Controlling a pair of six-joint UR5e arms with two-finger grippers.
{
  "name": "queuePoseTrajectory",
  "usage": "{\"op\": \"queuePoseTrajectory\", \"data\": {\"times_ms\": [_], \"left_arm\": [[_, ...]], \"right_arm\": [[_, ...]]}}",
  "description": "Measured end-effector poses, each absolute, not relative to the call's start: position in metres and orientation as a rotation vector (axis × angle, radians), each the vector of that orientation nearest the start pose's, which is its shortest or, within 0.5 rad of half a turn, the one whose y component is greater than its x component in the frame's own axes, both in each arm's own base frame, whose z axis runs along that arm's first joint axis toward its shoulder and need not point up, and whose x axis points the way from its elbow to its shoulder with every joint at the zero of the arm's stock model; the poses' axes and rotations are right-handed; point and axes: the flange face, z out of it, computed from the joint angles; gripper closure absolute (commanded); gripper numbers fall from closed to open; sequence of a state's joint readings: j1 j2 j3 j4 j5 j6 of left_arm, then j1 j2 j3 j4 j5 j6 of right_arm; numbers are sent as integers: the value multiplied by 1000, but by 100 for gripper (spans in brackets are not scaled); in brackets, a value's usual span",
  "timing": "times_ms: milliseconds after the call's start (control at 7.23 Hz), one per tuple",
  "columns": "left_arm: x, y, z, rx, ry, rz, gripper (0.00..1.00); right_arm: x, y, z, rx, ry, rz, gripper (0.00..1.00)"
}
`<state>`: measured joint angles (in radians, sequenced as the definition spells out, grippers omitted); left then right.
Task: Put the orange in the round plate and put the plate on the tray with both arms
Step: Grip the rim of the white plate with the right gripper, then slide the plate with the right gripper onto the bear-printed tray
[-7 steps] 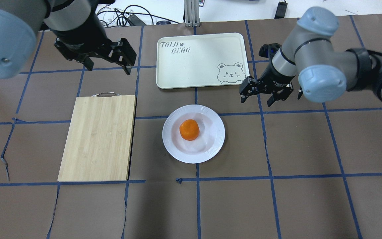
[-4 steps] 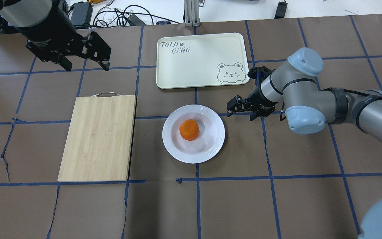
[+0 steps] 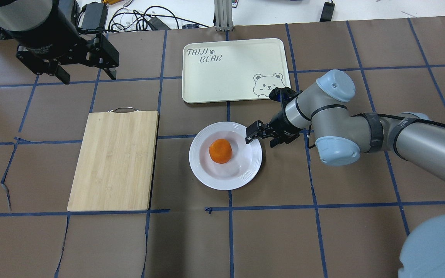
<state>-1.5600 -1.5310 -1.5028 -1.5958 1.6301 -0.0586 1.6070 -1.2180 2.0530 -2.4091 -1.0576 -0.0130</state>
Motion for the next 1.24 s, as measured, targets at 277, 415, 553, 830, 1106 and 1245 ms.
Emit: {"op": "queuePoseTrajectory", "data": {"times_ms": [277,415,553,830,1106,1245], "left_arm": [[-126,-484,536,-123,3082,-137,0],[-127,-485,535,-127,3085,-143,0],[-127,-485,534,-127,3086,-153,0],[-127,-487,532,-119,3086,-190,0],[-127,-488,532,-116,3085,-205,0],[-127,-488,532,-113,3085,-205,0]], "right_arm": [[209,-502,175,-98,2619,4,15],[215,-502,167,-115,2618,2,24],[221,-501,162,-131,2617,-5,34],[226,-500,160,-153,2616,-15,66],[227,-501,161,-194,2615,-41,100],[227,-502,162,-224,2613,-57,100]]}}
